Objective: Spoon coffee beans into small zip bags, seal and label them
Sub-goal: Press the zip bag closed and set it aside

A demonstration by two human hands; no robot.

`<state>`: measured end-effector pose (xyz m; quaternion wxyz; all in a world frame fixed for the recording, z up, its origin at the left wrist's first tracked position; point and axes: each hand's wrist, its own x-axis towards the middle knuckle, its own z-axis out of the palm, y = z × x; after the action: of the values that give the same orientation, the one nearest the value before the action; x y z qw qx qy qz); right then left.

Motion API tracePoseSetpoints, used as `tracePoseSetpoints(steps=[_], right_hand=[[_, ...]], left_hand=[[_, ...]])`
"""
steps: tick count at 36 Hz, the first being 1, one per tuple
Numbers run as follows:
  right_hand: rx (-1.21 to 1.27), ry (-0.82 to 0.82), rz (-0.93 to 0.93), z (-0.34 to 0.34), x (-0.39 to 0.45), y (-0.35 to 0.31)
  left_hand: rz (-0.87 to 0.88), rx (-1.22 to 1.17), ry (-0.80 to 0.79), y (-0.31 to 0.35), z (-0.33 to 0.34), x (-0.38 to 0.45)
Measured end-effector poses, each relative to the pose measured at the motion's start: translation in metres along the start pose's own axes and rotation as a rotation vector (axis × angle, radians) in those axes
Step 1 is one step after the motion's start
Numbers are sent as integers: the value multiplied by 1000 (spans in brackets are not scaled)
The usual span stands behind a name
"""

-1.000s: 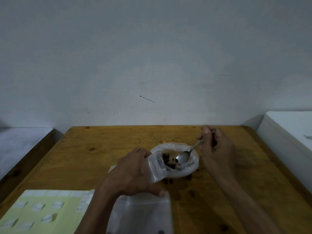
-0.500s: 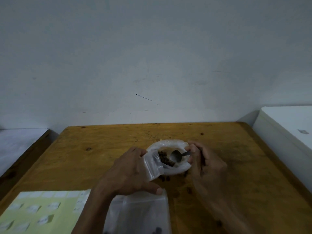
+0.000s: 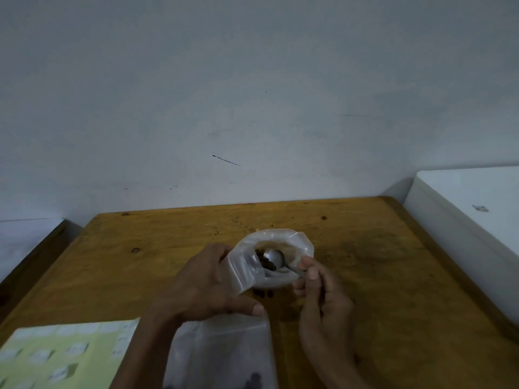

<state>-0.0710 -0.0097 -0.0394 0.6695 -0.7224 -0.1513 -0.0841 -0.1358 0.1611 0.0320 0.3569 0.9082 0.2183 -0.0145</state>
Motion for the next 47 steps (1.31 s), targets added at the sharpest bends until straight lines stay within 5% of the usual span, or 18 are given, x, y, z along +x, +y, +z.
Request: tracePoseSetpoints(steps=[30,47], right_hand=[[324,43,495,13,13,0],[410,63,374,-21,45,-18]], left_hand=[[17,-209,14,-17,2,7],[-7,-114,68,-11,6,4]])
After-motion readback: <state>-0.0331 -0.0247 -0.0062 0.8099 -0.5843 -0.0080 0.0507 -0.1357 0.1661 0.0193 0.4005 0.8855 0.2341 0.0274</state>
